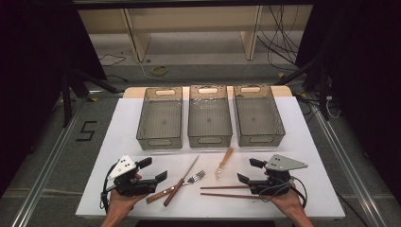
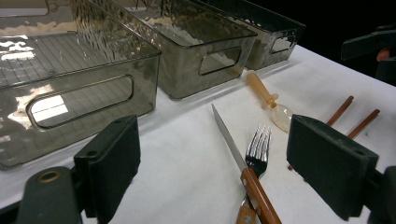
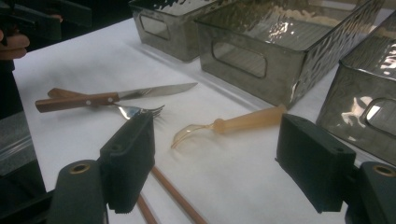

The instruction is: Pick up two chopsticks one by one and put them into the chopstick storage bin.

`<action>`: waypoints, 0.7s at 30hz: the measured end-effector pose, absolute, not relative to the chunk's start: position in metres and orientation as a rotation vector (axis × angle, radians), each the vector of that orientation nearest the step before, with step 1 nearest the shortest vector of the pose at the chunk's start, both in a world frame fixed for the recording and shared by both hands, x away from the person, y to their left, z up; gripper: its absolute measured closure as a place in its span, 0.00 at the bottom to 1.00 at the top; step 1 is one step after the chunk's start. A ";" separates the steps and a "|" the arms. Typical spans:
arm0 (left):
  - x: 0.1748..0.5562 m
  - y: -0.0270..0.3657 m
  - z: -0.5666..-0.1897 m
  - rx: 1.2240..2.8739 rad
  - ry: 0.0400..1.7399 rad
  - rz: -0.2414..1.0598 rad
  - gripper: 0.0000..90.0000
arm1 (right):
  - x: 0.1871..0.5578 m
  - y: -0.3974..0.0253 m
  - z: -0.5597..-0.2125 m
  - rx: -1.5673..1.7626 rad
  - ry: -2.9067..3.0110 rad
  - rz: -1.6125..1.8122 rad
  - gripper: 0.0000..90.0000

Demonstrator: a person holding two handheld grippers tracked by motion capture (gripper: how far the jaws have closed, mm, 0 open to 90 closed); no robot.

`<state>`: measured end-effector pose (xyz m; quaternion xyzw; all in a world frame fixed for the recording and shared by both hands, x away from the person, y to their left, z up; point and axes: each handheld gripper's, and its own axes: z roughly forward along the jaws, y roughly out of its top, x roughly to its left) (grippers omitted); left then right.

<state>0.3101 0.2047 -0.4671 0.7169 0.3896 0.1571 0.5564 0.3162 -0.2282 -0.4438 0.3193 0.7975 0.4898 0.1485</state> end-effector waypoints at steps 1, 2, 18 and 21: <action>0.310 0.205 -0.467 1.694 0.920 0.372 0.19 | 0.317 -0.228 -0.444 0.916 2.304 1.402 0.32; 0.310 0.205 -0.467 1.695 0.919 0.372 0.19 | 0.317 -0.227 -0.444 0.911 2.310 1.397 0.32; 0.311 0.204 -0.468 1.702 0.918 0.377 0.19 | 0.335 -0.223 -0.424 0.820 2.514 1.182 0.35; 0.311 0.205 -0.468 1.703 0.918 0.377 0.19 | 0.340 -0.220 -0.420 0.797 2.577 1.105 0.37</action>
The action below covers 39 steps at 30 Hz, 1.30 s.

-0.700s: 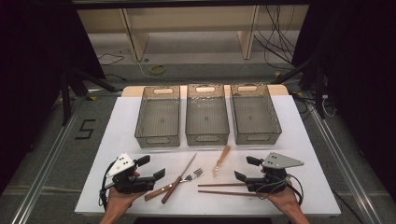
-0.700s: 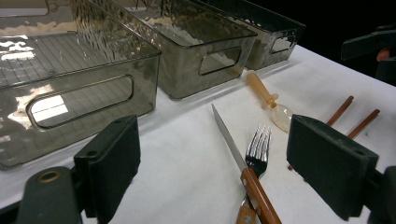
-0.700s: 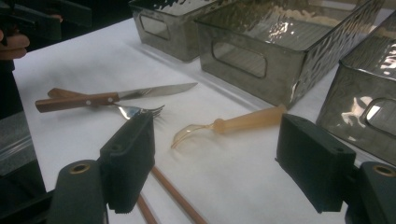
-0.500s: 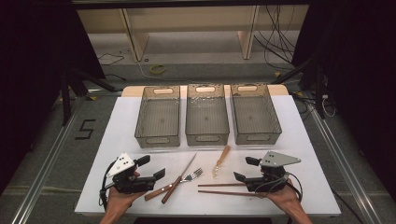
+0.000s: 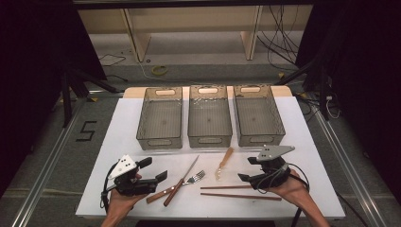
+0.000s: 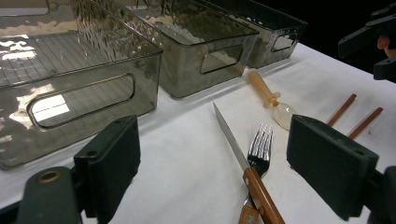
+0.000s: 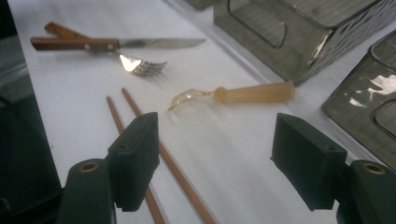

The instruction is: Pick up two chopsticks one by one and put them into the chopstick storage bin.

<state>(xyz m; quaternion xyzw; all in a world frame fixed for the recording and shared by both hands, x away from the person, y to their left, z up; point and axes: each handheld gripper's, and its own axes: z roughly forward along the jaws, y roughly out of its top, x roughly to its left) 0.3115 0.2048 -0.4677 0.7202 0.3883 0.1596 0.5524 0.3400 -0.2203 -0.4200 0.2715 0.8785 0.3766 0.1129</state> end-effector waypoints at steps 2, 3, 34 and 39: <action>0.312 0.205 -0.468 1.706 0.919 0.375 0.19 | 0.344 -0.220 -0.418 0.781 2.603 1.060 0.38; 0.312 0.205 -0.468 1.706 0.921 0.375 0.19 | 0.346 -0.220 -0.417 0.774 2.629 1.037 0.39; 0.314 0.207 -0.469 1.724 0.925 0.380 0.19 | 0.362 -0.206 -0.444 0.587 2.978 0.373 0.71; 0.314 0.207 -0.468 1.723 0.923 0.381 0.18 | 0.362 -0.205 -0.447 0.567 2.989 0.321 0.75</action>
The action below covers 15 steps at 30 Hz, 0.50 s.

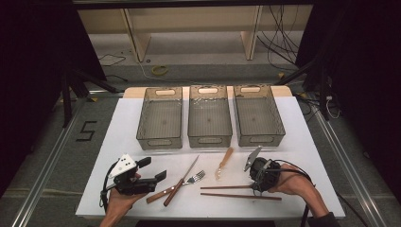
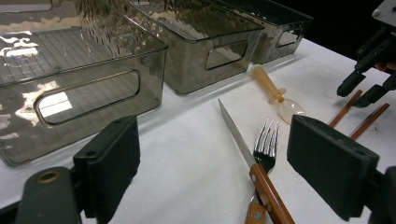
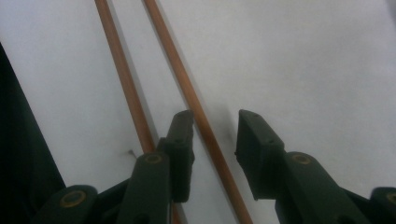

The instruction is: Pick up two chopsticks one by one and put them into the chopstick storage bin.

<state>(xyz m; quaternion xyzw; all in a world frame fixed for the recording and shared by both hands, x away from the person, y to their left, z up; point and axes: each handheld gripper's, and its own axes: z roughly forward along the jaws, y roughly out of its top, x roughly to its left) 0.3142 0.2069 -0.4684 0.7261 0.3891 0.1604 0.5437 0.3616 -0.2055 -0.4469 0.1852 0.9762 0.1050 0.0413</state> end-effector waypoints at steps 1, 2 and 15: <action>0.314 0.207 -0.468 1.725 0.923 0.380 0.19 | 0.361 -0.205 -0.448 0.559 2.995 0.301 0.76; 0.314 0.207 -0.469 1.725 0.924 0.381 0.18 | 0.361 -0.205 -0.448 0.562 3.000 0.287 0.77; 0.314 0.207 -0.469 1.725 0.926 0.380 0.18 | 0.360 -0.204 -0.455 0.511 3.024 0.167 0.85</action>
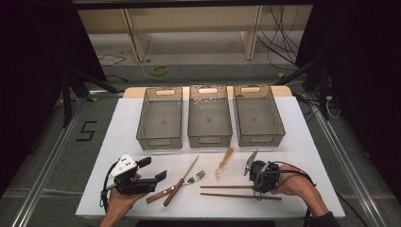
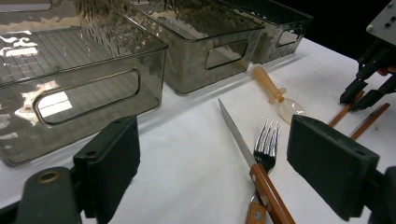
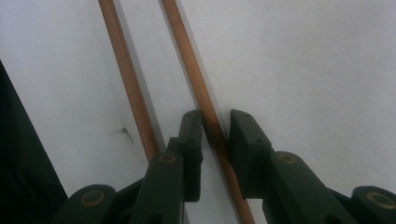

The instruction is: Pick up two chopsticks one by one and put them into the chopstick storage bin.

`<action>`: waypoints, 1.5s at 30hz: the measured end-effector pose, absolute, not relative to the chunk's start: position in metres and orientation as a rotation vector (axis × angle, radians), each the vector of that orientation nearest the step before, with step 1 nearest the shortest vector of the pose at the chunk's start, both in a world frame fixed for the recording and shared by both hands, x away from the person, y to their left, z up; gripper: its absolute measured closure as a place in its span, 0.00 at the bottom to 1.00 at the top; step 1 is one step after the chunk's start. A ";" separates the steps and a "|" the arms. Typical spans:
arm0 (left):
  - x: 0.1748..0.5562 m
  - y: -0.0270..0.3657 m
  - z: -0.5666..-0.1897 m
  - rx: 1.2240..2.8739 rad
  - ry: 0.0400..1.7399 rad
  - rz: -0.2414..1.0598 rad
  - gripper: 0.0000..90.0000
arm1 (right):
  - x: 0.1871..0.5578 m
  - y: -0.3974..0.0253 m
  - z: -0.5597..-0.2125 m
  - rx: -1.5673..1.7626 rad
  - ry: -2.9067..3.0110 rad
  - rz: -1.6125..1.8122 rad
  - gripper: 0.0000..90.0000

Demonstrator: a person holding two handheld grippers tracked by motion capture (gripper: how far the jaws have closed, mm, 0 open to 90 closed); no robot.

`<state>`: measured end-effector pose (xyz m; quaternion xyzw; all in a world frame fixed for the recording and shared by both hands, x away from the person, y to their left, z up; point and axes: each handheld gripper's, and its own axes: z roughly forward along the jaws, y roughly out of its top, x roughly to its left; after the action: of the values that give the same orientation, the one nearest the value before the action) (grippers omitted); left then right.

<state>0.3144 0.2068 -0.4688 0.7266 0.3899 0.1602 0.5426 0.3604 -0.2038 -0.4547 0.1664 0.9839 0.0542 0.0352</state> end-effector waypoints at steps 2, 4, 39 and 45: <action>0.314 0.207 -0.469 1.724 0.926 0.380 0.19 | 0.360 -0.203 -0.455 0.503 3.030 0.164 0.87; 0.314 0.207 -0.469 1.725 0.926 0.381 0.19 | 0.361 -0.203 -0.455 0.468 3.040 0.155 0.89; 0.316 0.201 -0.463 1.744 0.897 0.367 0.19 | 0.352 -0.218 -0.434 0.321 3.020 0.173 0.95; 0.318 0.200 -0.460 1.754 0.889 0.365 0.19 | 0.350 -0.224 -0.420 0.339 2.976 0.271 0.95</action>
<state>0.3175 0.2005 -0.4600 0.7380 0.3741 0.1534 0.5403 0.3497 -0.2239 -0.4202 0.1125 0.9873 0.0900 0.0669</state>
